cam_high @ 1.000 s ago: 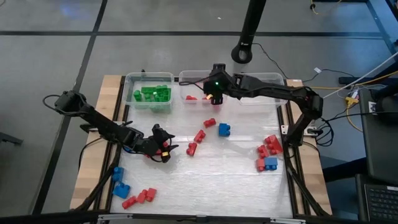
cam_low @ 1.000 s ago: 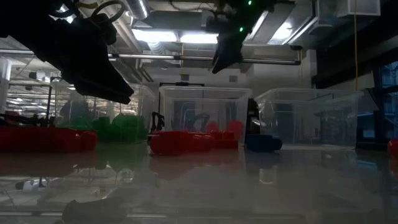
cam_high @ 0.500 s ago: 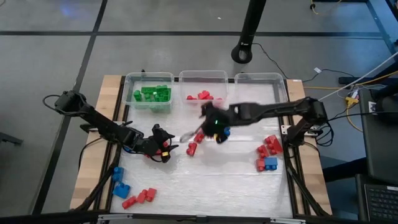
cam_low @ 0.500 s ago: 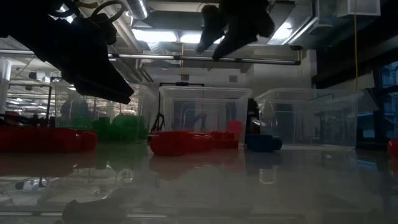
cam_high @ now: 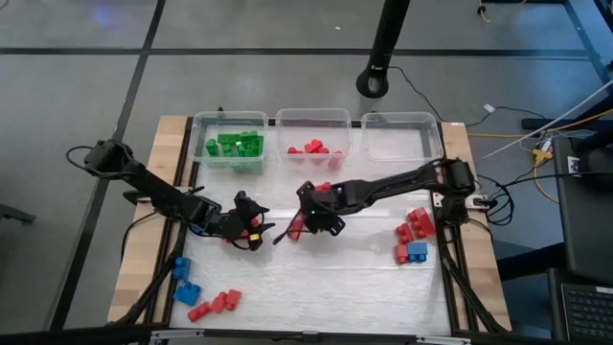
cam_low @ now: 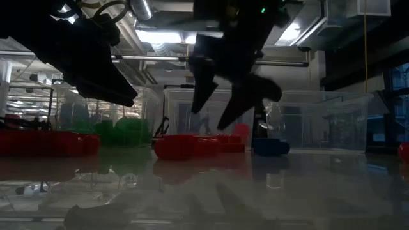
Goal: Sort blocks
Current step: Put the red game piece into the middle transparent bin
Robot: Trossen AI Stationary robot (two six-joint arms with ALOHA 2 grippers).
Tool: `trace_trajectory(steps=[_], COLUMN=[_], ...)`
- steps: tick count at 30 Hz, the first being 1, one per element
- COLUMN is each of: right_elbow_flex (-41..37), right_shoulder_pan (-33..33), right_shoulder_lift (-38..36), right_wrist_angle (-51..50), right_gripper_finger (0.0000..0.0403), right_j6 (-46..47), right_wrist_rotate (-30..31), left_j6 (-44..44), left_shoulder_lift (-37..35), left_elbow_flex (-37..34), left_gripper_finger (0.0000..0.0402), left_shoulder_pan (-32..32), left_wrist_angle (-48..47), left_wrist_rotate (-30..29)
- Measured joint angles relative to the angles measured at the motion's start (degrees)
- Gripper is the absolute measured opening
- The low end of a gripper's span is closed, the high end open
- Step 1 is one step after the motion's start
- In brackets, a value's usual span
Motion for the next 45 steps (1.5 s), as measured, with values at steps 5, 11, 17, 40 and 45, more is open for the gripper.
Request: trace_trajectory(steps=[5,11,17,40,45], right_elbow_flex=[0.04,0.04,0.16,0.02,0.02], right_shoulder_pan=[-2.07,-5.23,-6.53,-6.37,-6.39], right_shoulder_lift=[2.29,5.06,7.00,6.05,1.74], right_wrist_angle=[1.75,2.08,4.16,1.46,-1.53], right_gripper_finger=[0.0337,0.0337,0.0326,0.0181,0.0169], right_j6=[-0.67,0.65,0.74,2.72,2.81], right_wrist_rotate=[-2.09,-8.98,-10.66,-11.63,-10.75], left_j6=[0.00,0.00,0.15,0.02,0.09], left_shoulder_lift=[0.00,0.00,0.00,0.00,0.00], left_elbow_flex=[0.00,0.00,0.00,-0.04,-0.04], left_gripper_finger=[0.0230,0.0230,0.0230,0.0230,0.0230], left_shoulder_pan=[0.00,0.00,0.00,0.00,0.00], left_wrist_angle=[-0.01,-0.01,-0.08,-0.10,-0.01], left_wrist_rotate=[0.00,0.00,-0.02,-0.01,-0.02])
